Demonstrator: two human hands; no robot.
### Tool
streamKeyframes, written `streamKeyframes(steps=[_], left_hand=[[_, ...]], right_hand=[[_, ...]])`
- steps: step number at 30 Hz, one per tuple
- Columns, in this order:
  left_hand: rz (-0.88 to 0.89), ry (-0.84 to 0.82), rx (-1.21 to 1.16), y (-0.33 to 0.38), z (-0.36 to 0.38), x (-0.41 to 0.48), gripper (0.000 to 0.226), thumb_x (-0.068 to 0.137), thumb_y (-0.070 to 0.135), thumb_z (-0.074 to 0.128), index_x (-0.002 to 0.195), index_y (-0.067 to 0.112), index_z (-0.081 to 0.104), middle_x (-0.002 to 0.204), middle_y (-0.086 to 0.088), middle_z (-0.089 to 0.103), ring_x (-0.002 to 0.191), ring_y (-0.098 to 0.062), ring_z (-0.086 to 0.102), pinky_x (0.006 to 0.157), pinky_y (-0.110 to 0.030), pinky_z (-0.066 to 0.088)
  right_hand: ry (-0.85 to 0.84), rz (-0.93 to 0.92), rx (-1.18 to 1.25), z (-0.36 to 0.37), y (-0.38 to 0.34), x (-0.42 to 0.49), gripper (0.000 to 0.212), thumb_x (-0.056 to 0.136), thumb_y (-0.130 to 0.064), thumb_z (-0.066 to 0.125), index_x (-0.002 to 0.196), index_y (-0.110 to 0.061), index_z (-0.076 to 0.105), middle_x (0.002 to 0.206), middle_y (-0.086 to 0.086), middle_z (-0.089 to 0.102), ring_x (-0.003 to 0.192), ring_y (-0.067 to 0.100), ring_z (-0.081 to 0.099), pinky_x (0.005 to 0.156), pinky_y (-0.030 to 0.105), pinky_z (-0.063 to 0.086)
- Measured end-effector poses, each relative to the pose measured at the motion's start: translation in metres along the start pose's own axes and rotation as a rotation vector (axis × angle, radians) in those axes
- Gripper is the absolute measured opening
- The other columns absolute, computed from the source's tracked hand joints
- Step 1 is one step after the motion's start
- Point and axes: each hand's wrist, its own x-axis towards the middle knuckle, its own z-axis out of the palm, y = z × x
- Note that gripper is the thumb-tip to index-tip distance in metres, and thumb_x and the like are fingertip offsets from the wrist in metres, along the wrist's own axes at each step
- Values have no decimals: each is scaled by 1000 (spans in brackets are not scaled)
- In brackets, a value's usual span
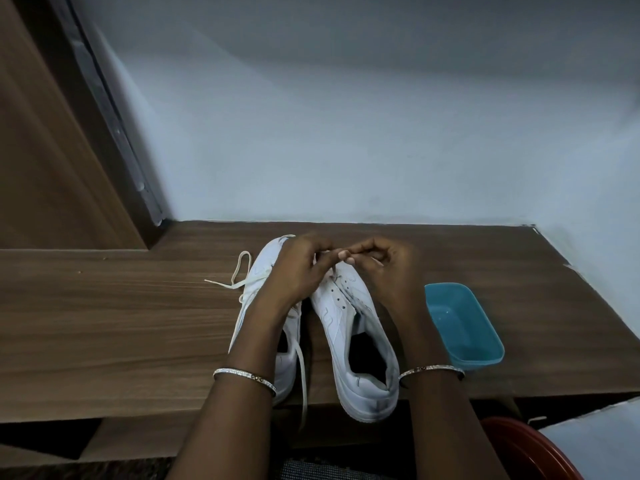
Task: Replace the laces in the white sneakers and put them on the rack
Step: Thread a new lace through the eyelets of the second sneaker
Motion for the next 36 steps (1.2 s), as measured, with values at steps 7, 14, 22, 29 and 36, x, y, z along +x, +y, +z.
streamKeyframes(steps=[7,14,22,29,36], left_hand=[[-89,78,48,-8,-1,1,34,90,47,60,80,17,73,67,-1,64,65,-15,58,60,-27,41],[-81,-4,-53,3,-2,0,13,95,26,63,101,24,75,73,7,71,63,-2,60,57,-13,39],[-135,-50,-72,8,-5,-2,16,92,37,66,86,26,77,53,16,58,49,-3,47,51,-13,30],[-254,-86,-376,4,-3,-3,12,94,17,65,104,16,72,76,-4,75,73,-12,70,65,-35,53],[-262,-29,-226,7,1,-2,16,91,27,69,85,15,76,67,1,71,58,-11,57,57,-26,41]], right_hand=[[27,29,2,-5,6,1,13,79,-8,79,84,-19,78,77,-14,74,75,-2,70,69,13,51],[-76,68,140,5,1,-2,18,82,6,71,91,-8,77,85,-2,78,84,13,74,79,28,58],[40,168,140,3,10,0,10,78,-9,82,82,-15,75,71,2,75,66,18,74,65,37,61],[-113,81,306,2,-5,-6,16,81,5,69,90,-6,75,88,10,77,84,21,74,79,34,60],[-98,157,240,4,-4,-6,20,79,11,71,92,-4,70,79,3,73,74,15,73,70,28,60]])
